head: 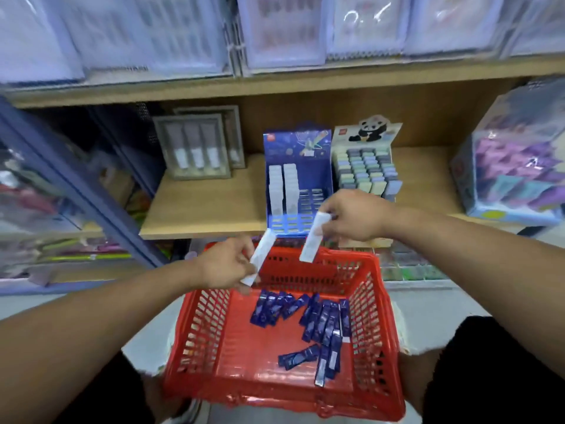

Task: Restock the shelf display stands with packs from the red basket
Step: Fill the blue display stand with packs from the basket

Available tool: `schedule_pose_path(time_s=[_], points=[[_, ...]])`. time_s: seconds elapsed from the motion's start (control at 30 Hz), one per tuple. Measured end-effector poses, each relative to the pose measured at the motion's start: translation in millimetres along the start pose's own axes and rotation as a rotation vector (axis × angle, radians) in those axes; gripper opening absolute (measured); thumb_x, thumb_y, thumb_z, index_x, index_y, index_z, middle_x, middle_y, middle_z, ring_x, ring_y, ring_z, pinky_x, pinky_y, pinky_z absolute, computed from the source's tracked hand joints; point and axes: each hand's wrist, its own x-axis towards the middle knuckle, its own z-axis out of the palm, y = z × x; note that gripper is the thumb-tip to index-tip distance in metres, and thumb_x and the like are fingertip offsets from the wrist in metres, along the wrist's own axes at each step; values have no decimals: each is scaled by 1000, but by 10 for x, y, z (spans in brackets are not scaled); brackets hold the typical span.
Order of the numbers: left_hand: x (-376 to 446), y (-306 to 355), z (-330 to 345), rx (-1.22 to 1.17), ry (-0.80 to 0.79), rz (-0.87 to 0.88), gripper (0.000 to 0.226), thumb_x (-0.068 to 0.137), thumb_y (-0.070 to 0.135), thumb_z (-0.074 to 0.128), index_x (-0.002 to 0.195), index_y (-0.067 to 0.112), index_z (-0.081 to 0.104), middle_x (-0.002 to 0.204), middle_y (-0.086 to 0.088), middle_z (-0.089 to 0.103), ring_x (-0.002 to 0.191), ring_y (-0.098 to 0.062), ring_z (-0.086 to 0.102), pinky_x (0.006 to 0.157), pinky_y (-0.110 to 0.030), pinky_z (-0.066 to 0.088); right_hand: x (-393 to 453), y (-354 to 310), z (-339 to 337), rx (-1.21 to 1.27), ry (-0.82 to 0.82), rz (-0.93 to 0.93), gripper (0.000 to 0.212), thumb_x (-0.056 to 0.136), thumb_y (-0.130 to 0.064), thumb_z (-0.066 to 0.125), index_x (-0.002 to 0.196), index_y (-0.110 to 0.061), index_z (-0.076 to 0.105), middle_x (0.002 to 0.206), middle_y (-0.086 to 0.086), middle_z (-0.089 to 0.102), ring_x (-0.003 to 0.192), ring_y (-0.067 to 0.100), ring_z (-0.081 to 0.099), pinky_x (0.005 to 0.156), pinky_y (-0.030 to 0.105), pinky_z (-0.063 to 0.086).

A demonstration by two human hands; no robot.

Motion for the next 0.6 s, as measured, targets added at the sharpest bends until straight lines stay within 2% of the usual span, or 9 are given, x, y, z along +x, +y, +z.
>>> schedule_pose_path(time_s=[0.07, 0.17, 0.23, 0.3, 0.4, 0.5, 0.53, 0.6], points=[[-55, 100, -93, -289, -50, -34, 23, 97, -7, 55, 112, 10, 51, 91, -24, 74, 88, -31, 75, 69, -36, 62, 19, -35, -82, 130, 138, 23, 18, 95, -31, 65, 85, -16, 69, 74, 3, 73, 65, 14, 70, 60, 32, 53], [-57, 202, -195, -429, -53, 0, 27, 100, -7, 51, 122, 9, 54, 106, -22, 73, 93, -36, 74, 79, -40, 63, 83, -109, -23, 245, 290, 47, 14, 95, -30, 66, 85, -20, 69, 74, 1, 72, 68, 20, 69, 60, 34, 53], [-26, 243, -230, -536, -18, 19, 25, 101, -6, 49, 122, 6, 53, 111, -21, 72, 92, -38, 74, 74, -39, 63, 151, -143, 67, 305, 353, 56, 16, 91, -32, 71, 77, -25, 69, 67, -2, 70, 65, 24, 66, 58, 39, 52], [27, 266, -258, -620, 33, 11, 22, 102, -5, 47, 121, 5, 51, 109, -20, 70, 84, -34, 75, 67, -39, 63, 226, -163, 142, 384, 378, 70, 18, 88, -33, 74, 73, -25, 69, 65, -3, 70, 66, 26, 66, 58, 41, 52], [135, 303, -306, -738, 71, -28, 14, 104, 1, 44, 114, 7, 53, 98, -20, 63, 73, -29, 71, 65, -44, 63, 369, -167, 216, 401, 398, 73, 12, 89, -29, 75, 87, -20, 69, 74, -1, 71, 69, 21, 68, 62, 37, 53], [202, 355, -351, -791, 93, -38, 11, 106, 10, 43, 108, 7, 54, 94, -17, 65, 68, -27, 69, 59, -41, 62, 493, -146, 262, 391, 426, 36, 9, 91, -27, 73, 92, -25, 65, 78, 0, 71, 74, 20, 70, 68, 36, 57], [213, 371, -362, -784, 102, -40, 12, 106, 15, 45, 110, 8, 54, 93, -15, 65, 66, -25, 67, 56, -39, 61, 519, -137, 276, 373, 427, 10, 7, 92, -28, 71, 94, -27, 65, 78, -1, 70, 73, 18, 69, 68, 33, 56], [246, 372, -383, -752, 127, -57, 25, 104, 32, 50, 111, 9, 57, 87, -10, 63, 64, -21, 62, 54, -36, 58, 551, -144, 296, 324, 433, -39, 3, 96, -28, 66, 98, -27, 67, 75, -5, 68, 68, 10, 64, 60, 19, 49]])
